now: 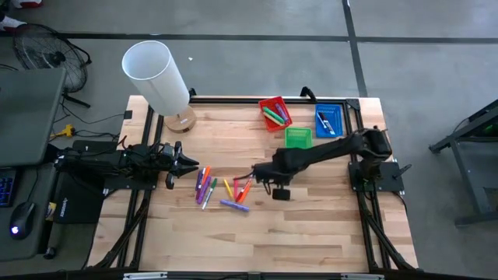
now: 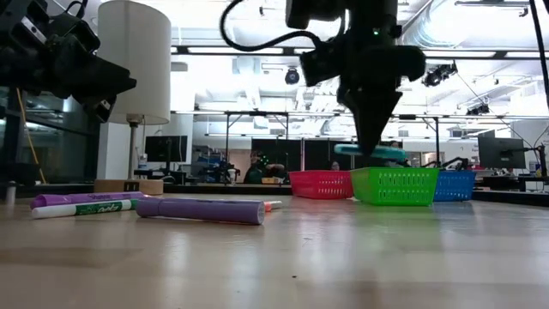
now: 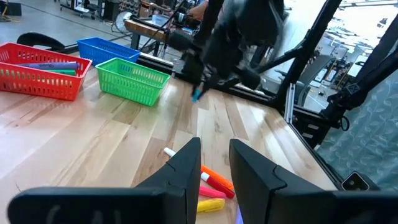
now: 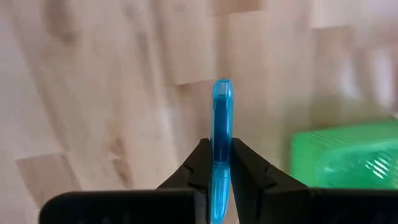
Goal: Pick & Place Markers
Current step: Put the blue pen in the green bin
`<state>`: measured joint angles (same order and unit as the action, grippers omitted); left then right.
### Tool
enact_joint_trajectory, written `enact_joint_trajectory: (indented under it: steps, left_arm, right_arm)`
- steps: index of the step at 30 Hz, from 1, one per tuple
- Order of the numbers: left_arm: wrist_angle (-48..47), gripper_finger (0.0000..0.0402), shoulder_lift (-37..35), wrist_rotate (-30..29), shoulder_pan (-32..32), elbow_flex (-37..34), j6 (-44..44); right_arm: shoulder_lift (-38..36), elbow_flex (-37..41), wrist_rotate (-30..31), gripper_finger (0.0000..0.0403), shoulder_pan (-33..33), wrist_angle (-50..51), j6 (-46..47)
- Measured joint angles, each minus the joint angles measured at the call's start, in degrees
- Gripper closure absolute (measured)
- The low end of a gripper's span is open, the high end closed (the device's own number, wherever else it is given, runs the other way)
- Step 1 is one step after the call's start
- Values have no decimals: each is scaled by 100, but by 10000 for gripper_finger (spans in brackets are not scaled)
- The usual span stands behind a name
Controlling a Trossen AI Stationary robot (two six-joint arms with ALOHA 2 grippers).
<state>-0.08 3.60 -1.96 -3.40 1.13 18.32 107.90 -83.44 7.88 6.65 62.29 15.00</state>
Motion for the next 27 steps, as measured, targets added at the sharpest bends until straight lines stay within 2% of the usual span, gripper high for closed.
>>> enact_joint_trajectory:
  steps: [7,14,18,27]
  left_arm:
    - [0,318,2,0,0,-1,-1]
    - [0,318,0,0,0,0,-1]
    - [0,318,2,0,0,-2,1]
    - [0,318,2,0,0,-2,-1]
  right_arm:
    - [-371,-4,9,376,-515,28,320]
    - [-414,14,-267,376,-1281,332,746]
    - [-414,190,-492,376,-1703,524,924]
    - [-416,828,-471,377,-2423,632,906]
